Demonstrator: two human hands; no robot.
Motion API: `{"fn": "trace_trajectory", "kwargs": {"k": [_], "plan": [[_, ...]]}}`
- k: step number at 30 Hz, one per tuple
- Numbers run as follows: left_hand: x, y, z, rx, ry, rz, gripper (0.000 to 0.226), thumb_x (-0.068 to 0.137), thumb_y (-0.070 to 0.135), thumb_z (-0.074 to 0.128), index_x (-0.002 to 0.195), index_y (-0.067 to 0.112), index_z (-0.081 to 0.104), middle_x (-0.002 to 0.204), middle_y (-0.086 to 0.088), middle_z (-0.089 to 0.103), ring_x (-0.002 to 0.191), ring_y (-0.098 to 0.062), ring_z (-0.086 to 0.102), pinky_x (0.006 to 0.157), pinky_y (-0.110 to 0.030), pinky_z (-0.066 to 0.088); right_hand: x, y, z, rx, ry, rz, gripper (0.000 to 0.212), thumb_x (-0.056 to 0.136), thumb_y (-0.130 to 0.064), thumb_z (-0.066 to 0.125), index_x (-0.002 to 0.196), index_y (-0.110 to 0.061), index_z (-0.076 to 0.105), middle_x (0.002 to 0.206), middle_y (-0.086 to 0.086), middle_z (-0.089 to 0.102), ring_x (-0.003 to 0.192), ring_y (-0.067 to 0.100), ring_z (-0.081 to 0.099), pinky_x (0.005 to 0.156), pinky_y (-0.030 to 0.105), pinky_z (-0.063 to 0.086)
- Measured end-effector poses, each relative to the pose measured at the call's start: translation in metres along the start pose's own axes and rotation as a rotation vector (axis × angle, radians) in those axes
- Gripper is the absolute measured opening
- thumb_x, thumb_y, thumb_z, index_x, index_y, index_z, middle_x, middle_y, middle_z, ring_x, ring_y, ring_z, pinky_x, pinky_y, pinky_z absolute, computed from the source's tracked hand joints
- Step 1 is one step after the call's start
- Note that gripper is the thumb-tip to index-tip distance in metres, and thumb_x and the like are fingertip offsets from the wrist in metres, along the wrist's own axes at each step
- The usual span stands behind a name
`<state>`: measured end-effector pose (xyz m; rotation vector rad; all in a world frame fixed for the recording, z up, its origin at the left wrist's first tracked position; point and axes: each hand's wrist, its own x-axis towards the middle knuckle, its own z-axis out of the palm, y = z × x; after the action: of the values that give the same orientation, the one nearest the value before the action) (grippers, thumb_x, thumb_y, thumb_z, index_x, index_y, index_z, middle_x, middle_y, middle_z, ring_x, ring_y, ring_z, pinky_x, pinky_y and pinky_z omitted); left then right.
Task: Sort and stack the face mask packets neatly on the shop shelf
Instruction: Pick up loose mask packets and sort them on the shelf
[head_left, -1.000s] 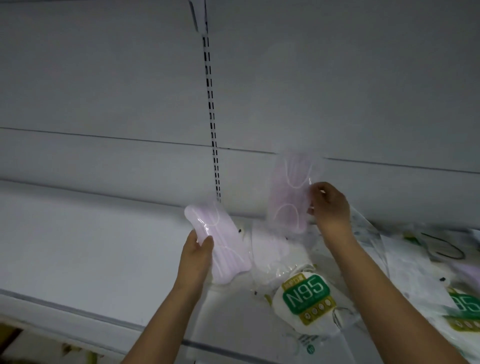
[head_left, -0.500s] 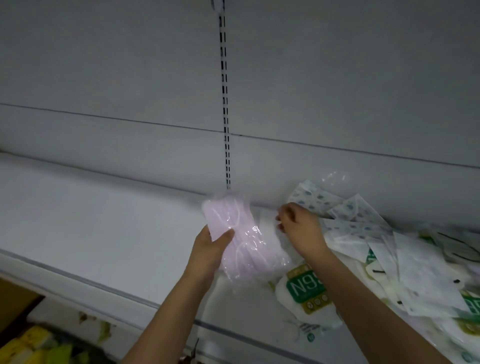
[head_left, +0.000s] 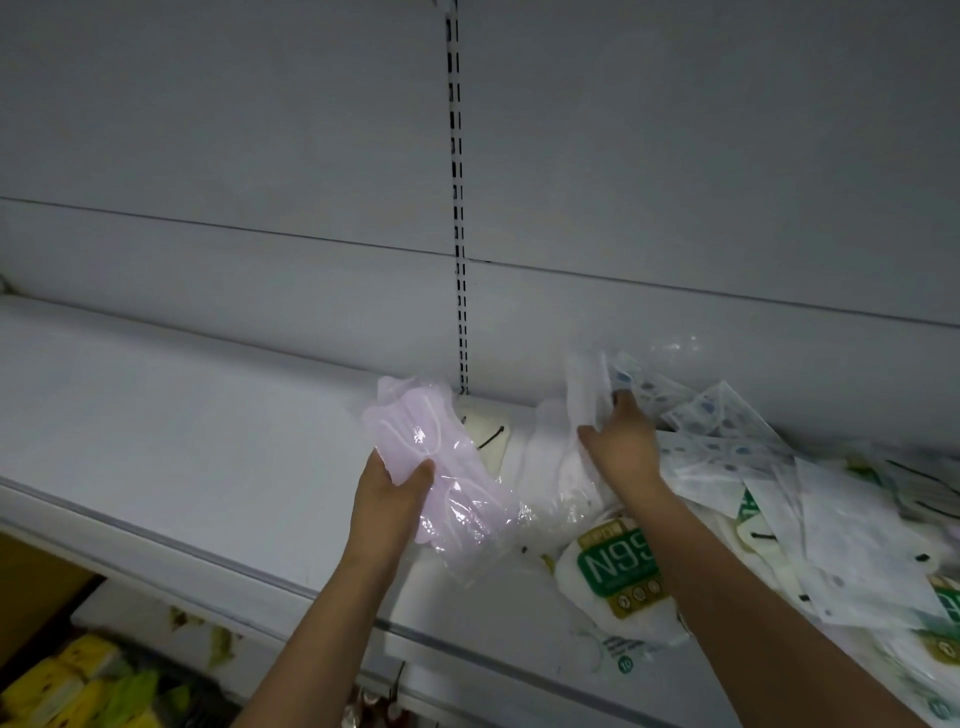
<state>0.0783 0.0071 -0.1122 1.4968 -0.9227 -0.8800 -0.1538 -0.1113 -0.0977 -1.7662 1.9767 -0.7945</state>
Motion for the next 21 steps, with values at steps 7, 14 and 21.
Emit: {"fn": "trace_trajectory", "kwargs": {"k": [7, 14, 21], "plan": [[-0.006, 0.009, 0.015, -0.081, -0.123, -0.052, 0.03, 0.094, 0.022, 0.065, 0.124, 0.026, 0.061, 0.111, 0.002, 0.073, 0.101, -0.017, 0.071, 0.087, -0.038, 0.058, -0.012, -0.042, -0.059, 0.44, 0.067, -0.144, 0.028, 0.084, -0.037, 0.074, 0.087, -0.017, 0.055, 0.078, -0.005, 0.054, 0.069, 0.013, 0.052, 0.065, 0.033, 0.045], [-0.013, 0.025, 0.027, -0.472, -0.416, -0.289, 0.041, 0.088, 0.014, 0.067, 0.128, 0.005, 0.062, 0.114, -0.013, 0.069, 0.104, -0.026, 0.068, 0.083, -0.035, 0.056, -0.048, -0.044, -0.032, 0.138, -0.026, -1.005, 0.017, 0.085, -0.038, 0.066, 0.095, -0.031, 0.078, 0.105, -0.011, 0.056, 0.095, 0.005, 0.037, 0.077, 0.014, 0.034], [-0.012, 0.022, 0.009, -0.731, -0.479, -0.561, 0.062, 0.101, 0.058, 0.038, 0.137, 0.01, 0.058, 0.137, -0.018, 0.061, 0.129, -0.039, 0.055, 0.109, -0.053, 0.041, -0.047, -0.01, -0.015, 0.139, -0.158, -1.082, 0.054, 0.077, 0.001, 0.047, 0.094, -0.039, 0.079, 0.13, -0.014, 0.061, 0.124, 0.011, 0.042, 0.114, 0.042, 0.028]]}}
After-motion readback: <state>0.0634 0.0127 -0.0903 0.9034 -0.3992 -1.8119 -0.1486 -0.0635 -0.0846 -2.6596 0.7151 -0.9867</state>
